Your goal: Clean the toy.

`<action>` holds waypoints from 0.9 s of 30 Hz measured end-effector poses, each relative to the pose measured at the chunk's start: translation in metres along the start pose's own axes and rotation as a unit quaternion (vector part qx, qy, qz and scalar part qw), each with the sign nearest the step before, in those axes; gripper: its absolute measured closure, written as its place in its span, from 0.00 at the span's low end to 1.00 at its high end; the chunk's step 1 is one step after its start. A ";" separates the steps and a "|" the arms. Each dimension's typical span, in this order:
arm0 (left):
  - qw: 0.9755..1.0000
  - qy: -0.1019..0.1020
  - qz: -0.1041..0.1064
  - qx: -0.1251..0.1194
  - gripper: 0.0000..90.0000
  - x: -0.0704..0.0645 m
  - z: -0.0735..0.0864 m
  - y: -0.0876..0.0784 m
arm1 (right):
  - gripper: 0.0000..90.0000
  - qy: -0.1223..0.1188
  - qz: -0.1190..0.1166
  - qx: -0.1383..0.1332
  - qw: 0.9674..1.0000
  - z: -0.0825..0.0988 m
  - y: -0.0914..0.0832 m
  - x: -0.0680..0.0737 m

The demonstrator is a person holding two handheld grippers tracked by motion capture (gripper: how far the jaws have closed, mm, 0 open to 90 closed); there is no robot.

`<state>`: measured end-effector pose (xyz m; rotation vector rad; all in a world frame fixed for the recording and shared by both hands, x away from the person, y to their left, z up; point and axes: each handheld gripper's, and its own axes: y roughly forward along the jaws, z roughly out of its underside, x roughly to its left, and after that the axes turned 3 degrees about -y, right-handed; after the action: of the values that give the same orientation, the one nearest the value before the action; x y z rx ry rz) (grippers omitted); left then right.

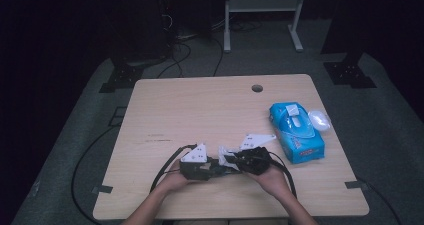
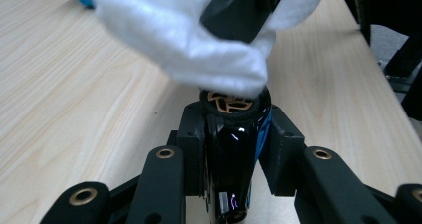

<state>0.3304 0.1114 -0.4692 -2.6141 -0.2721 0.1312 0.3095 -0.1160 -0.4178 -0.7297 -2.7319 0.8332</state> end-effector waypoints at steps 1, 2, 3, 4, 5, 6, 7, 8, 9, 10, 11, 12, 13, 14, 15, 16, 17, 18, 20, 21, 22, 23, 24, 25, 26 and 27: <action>1.000 -0.001 -0.003 0.003 0.74 0.001 0.001 0.000 | 0.94 -0.001 0.000 0.003 1.000 -0.001 0.004 -0.001; 1.000 0.000 -0.006 0.006 0.74 0.002 0.002 0.000 | 0.94 -0.001 0.002 0.006 1.000 -0.003 0.007 -0.001; 1.000 -0.002 -0.006 0.005 0.74 0.003 0.003 0.000 | 0.94 -0.004 0.004 0.011 1.000 -0.004 0.009 -0.001; 1.000 -0.003 -0.006 0.006 0.74 0.004 0.003 0.000 | 0.94 -0.008 0.005 0.016 1.000 -0.004 0.012 -0.001; 1.000 -0.002 -0.007 0.006 0.74 0.004 0.003 0.000 | 0.94 -0.014 0.009 0.023 1.000 -0.004 0.014 -0.001; 1.000 -0.001 -0.007 0.007 0.74 0.004 0.003 -0.001 | 0.94 -0.013 0.006 0.020 1.000 -0.004 0.015 -0.002; 1.000 -0.001 -0.007 0.007 0.74 0.004 0.003 -0.001 | 0.94 -0.008 0.003 0.020 1.000 -0.004 0.014 -0.003; 1.000 -0.001 -0.007 0.006 0.74 0.004 0.003 -0.001 | 0.94 -0.011 0.007 0.023 1.000 -0.004 0.012 -0.005; 1.000 -0.001 -0.007 0.006 0.74 0.004 0.003 -0.001 | 0.94 -0.012 0.013 0.026 1.000 -0.003 0.011 -0.006; 1.000 -0.001 -0.007 0.006 0.74 0.005 0.003 -0.001 | 0.94 -0.011 0.018 0.028 0.999 -0.002 0.008 -0.008; 1.000 -0.002 -0.006 0.006 0.74 0.005 0.003 -0.001 | 0.94 -0.009 0.022 0.031 0.999 0.000 0.006 -0.011; 1.000 -0.003 -0.006 0.006 0.74 0.005 0.003 -0.001 | 0.94 -0.006 0.027 0.031 0.999 0.001 0.004 -0.013; 1.000 -0.003 -0.006 0.006 0.74 0.005 0.003 -0.001 | 0.94 0.000 0.028 0.031 0.999 0.003 0.002 -0.015; 1.000 -0.003 -0.007 0.006 0.74 0.005 0.003 0.000 | 0.94 0.004 0.028 0.029 0.999 0.003 0.001 -0.016; 1.000 -0.003 -0.007 0.006 0.74 0.005 0.003 0.000 | 0.94 0.006 0.031 0.030 0.999 0.003 0.002 -0.015; 1.000 -0.002 -0.007 0.006 0.74 0.005 0.003 0.000 | 0.94 0.002 0.030 0.028 0.999 0.002 0.003 -0.014; 1.000 -0.003 -0.007 0.006 0.74 0.004 0.003 0.000 | 0.94 0.001 0.024 0.027 0.999 0.001 0.005 -0.011; 1.000 -0.005 -0.008 0.007 0.74 0.005 0.003 -0.001 | 0.94 -0.002 0.021 0.026 0.999 0.000 0.008 -0.008; 1.000 -0.005 -0.008 0.006 0.74 0.005 0.004 -0.002 | 0.94 -0.015 0.027 0.028 0.999 -0.003 0.011 -0.005; 1.000 -0.005 -0.008 0.006 0.74 0.005 0.004 -0.003 | 0.94 -0.010 0.020 0.026 0.999 -0.003 0.011 -0.006; 1.000 -0.004 -0.008 0.007 0.74 0.005 0.004 -0.003 | 0.94 -0.005 0.017 0.026 1.000 -0.002 0.010 -0.008; 1.000 -0.004 -0.008 0.006 0.74 0.006 0.004 -0.003 | 0.94 -0.006 0.019 0.027 0.999 -0.001 0.009 -0.009; 1.000 -0.005 -0.007 0.006 0.74 0.006 0.004 -0.003 | 0.94 -0.006 0.024 0.027 0.999 0.000 0.007 -0.011; 1.000 -0.006 -0.006 0.005 0.74 0.006 0.004 -0.002 | 0.94 -0.005 0.030 0.028 0.999 0.002 0.005 -0.013; 1.000 -0.006 -0.006 0.005 0.74 0.006 0.004 -0.002 | 0.94 0.001 0.034 0.028 0.999 0.003 0.002 -0.016; 1.000 -0.005 -0.006 0.006 0.74 0.006 0.004 -0.002 | 0.94 0.004 0.038 0.028 0.999 0.005 -0.001 -0.018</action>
<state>0.3351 0.1161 -0.4720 -2.6011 -0.2895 0.1423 0.3232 -0.1278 -0.4218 -0.8287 -2.6763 0.9167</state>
